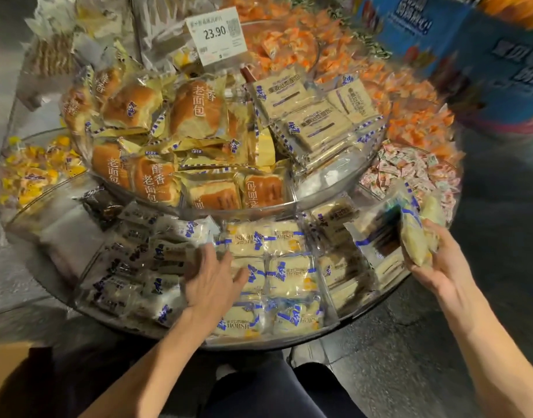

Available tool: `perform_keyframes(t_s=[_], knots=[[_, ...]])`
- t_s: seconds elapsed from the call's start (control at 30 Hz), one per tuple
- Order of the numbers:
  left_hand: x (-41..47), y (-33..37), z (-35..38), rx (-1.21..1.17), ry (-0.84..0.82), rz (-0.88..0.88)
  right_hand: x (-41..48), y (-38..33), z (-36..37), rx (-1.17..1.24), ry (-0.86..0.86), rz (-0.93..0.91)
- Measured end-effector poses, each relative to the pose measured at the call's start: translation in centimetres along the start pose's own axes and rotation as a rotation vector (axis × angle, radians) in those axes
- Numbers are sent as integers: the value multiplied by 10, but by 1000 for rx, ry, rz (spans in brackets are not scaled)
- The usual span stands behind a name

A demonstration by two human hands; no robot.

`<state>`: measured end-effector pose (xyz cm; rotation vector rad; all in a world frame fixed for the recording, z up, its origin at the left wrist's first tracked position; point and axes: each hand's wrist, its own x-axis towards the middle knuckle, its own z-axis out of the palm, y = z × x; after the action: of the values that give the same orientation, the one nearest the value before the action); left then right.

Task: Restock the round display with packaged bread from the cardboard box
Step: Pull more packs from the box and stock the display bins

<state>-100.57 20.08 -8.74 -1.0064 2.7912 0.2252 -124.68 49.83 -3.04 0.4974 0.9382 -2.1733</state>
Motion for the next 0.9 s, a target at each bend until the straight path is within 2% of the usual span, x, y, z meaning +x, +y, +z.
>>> perform_keyframes(t_s=[0.03,0.1,0.17,0.23,0.3,0.43,0.57,0.67,0.8,0.9], knots=[[3,8,-9,-107,-16,-11,0,-5,-2,-12,9,-1],[10,37,-25,-248,48,78,2,-15,-8,-24,25,4],[21,79,-38,-271,128,202,4,-23,-15,-34,41,-8],[37,122,-41,-294,112,221,4,-30,-20,-54,61,-15],[56,160,-33,-259,57,239,4,-38,-24,-105,92,-24],[81,207,-7,-12,-120,314,9,-54,-33,-108,155,-4],[89,219,6,103,-73,373,15,-64,-41,-108,148,-2],[91,215,3,37,-66,415,18,-72,-47,-74,157,10],[91,213,-1,-112,-15,415,21,-74,-49,-75,80,17],[93,222,1,-103,22,432,21,-76,-50,-63,83,22]])
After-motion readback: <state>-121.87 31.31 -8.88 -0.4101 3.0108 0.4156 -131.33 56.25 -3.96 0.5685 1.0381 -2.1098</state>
